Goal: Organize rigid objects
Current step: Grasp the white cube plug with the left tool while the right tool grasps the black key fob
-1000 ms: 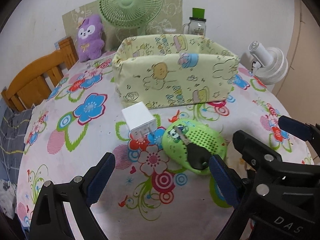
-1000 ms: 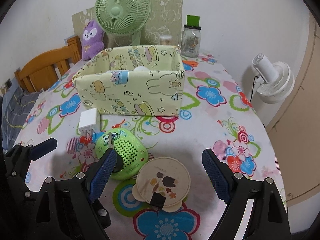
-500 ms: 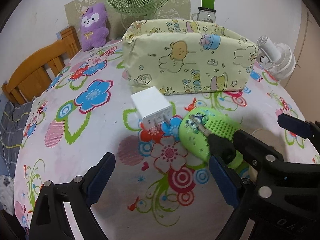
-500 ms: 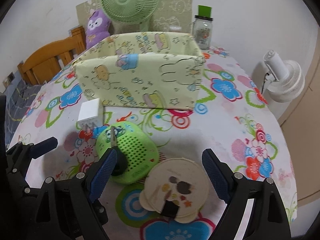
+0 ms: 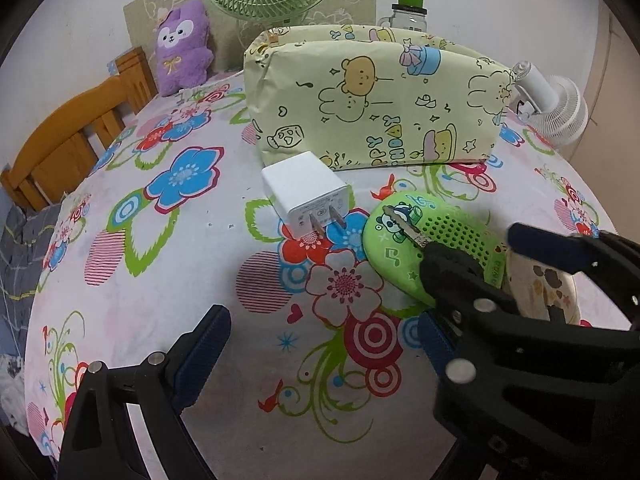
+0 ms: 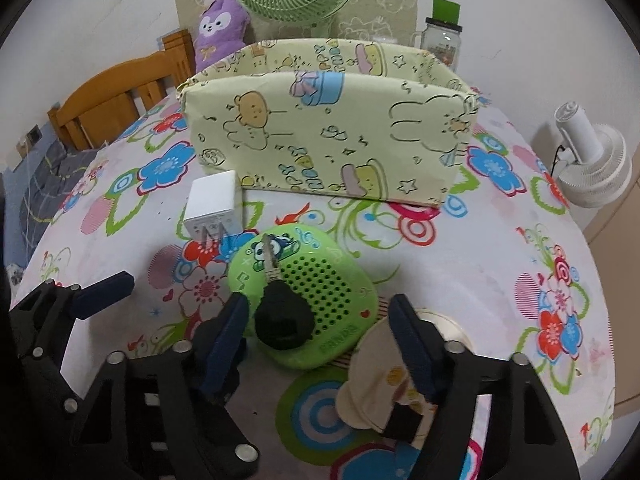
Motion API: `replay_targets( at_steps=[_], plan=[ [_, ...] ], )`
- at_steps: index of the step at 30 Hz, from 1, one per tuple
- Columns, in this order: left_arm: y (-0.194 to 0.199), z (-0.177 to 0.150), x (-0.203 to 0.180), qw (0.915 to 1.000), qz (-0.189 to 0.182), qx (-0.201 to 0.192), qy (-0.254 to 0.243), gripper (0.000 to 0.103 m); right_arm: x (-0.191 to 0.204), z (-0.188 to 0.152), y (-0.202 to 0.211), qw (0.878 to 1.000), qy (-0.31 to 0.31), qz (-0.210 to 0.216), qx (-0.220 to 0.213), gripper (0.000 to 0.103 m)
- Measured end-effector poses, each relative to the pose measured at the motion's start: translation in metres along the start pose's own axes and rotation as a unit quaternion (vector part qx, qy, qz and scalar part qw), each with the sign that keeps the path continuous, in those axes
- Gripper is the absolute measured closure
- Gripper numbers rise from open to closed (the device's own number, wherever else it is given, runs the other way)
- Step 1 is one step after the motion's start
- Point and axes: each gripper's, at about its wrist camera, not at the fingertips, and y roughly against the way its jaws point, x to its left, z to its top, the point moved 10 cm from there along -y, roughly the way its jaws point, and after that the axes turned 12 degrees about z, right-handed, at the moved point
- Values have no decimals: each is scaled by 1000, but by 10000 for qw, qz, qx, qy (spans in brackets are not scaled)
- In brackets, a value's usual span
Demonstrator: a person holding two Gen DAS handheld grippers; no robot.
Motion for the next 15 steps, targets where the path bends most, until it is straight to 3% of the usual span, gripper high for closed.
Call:
replay_targets(
  at_steps=[3,5,15],
  plan=[
    [1,0,0,10000,6,-20,-10,7,4,1,-3,10000,80,-24,55,52],
    [0,0,0,10000,-1,-23,-13,7,8,1,-3,9998,160,4,68,67],
    [2,9,-2,9999,31,-106,-88,7,5,7,0,9998,184,-43,34,68]
  ],
)
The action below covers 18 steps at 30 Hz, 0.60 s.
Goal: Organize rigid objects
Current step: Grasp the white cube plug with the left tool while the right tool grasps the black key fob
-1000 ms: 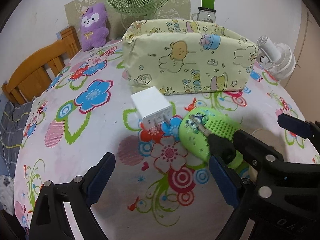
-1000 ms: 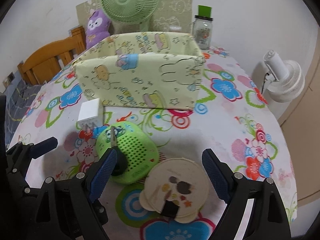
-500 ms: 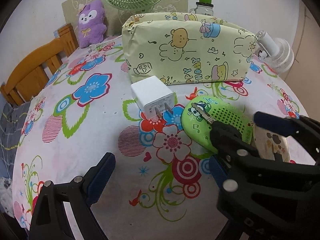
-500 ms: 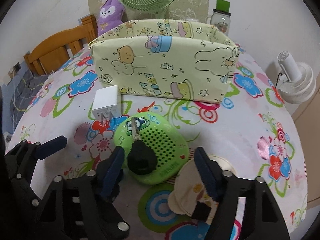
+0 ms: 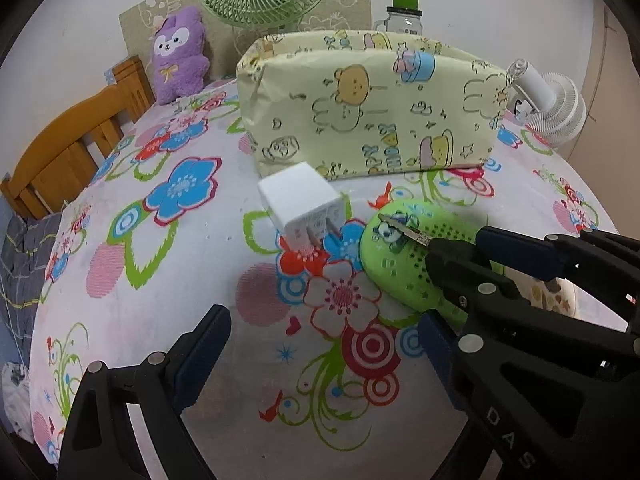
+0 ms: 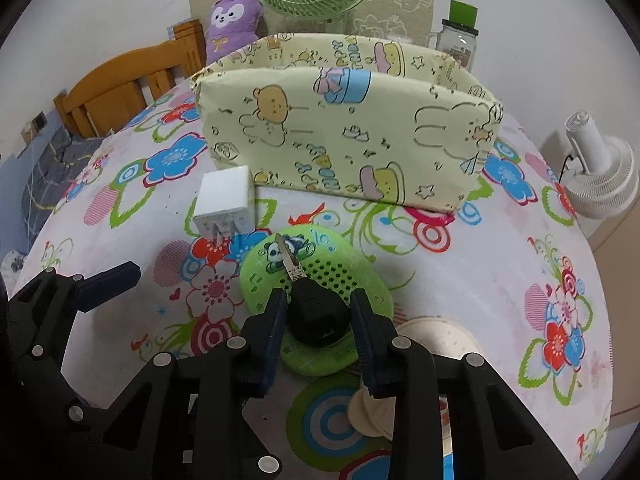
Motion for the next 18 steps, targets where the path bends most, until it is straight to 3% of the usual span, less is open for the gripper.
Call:
replay_targets(
  at_steps=[18],
  plan=[
    [-24,41,0,9999,46,-101,15,7,-34,31,-4,9990,-310,-286,-150,68]
  ],
)
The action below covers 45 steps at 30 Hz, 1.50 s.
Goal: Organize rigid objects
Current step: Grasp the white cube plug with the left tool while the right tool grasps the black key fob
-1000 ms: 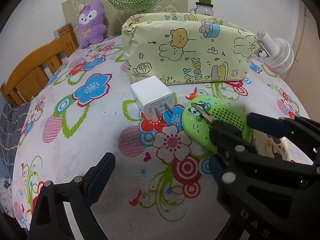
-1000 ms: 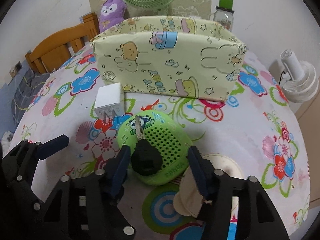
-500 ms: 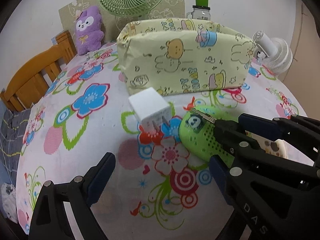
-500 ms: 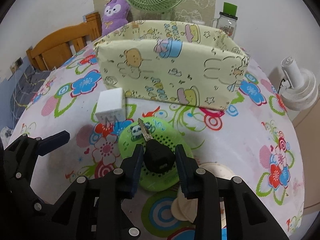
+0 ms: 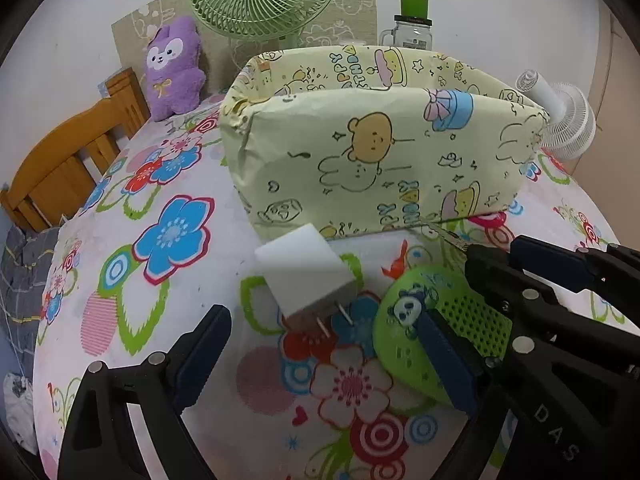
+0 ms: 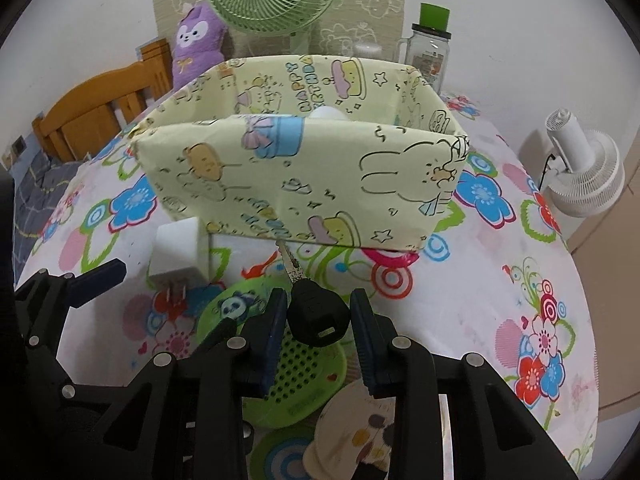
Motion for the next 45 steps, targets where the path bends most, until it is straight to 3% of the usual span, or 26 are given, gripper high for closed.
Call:
replay_targets(
  at_steps=[9,17,19,22,25,45],
  plan=[
    [-12,12,-1,9999,-110,21,114,8,-13,7,-2,9997,-215,79,-37,68],
    [-12,13,6,9994,-222,79,265,31,-12,11,4,9996,-248,93,-138,68],
    [-18,11,10,9993,-106,208,308,47,-12,10,2,9996,-240,86,-105,68],
    [-23,12,16,9976,-281,317,541,49,-11,3,-5,9997,-208,73,46,68],
    [-24,12,15,9983,-230,274,470,50,-7,0,-11,9996,-224,144,131,68],
    [11,-4,11,9991,-187,60,379,56,-2,-10,13,9998,-184,87,-70,68]
  ],
)
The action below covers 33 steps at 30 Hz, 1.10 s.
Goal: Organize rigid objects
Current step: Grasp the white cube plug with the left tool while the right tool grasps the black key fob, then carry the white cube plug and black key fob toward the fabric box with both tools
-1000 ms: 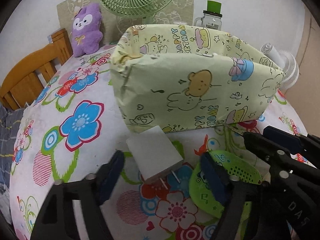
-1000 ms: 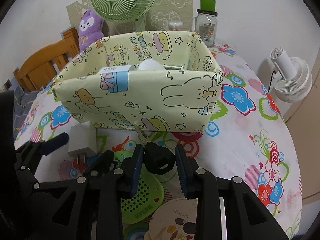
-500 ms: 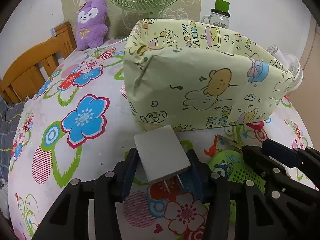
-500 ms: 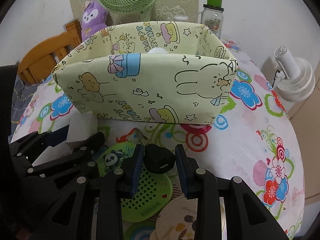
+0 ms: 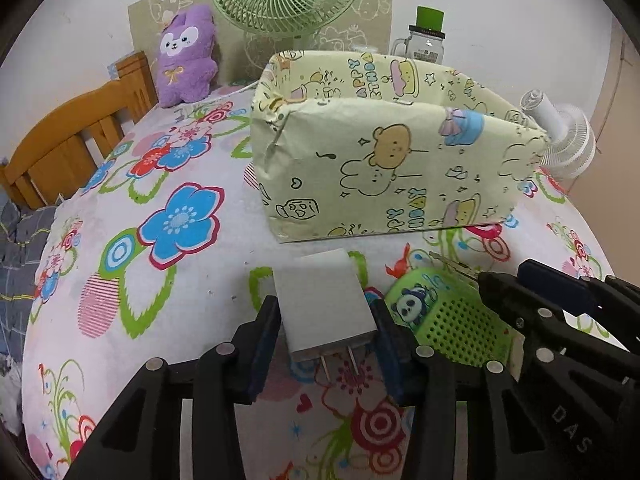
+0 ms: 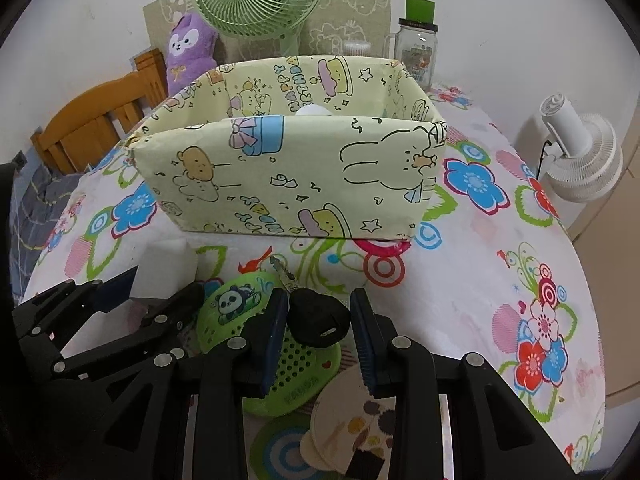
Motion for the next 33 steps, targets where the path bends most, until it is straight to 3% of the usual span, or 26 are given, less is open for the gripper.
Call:
replay_targets(
  at_steps=[18,33],
  plan=[
    [37,-20,-15,9999,23,-117,-24,57,8,-12,34,9996,82,52,-268,68],
    [66,-9,-22,9994,67,-339,-6,58,10,-4,66,9984,105,140,-531,68]
  ],
)
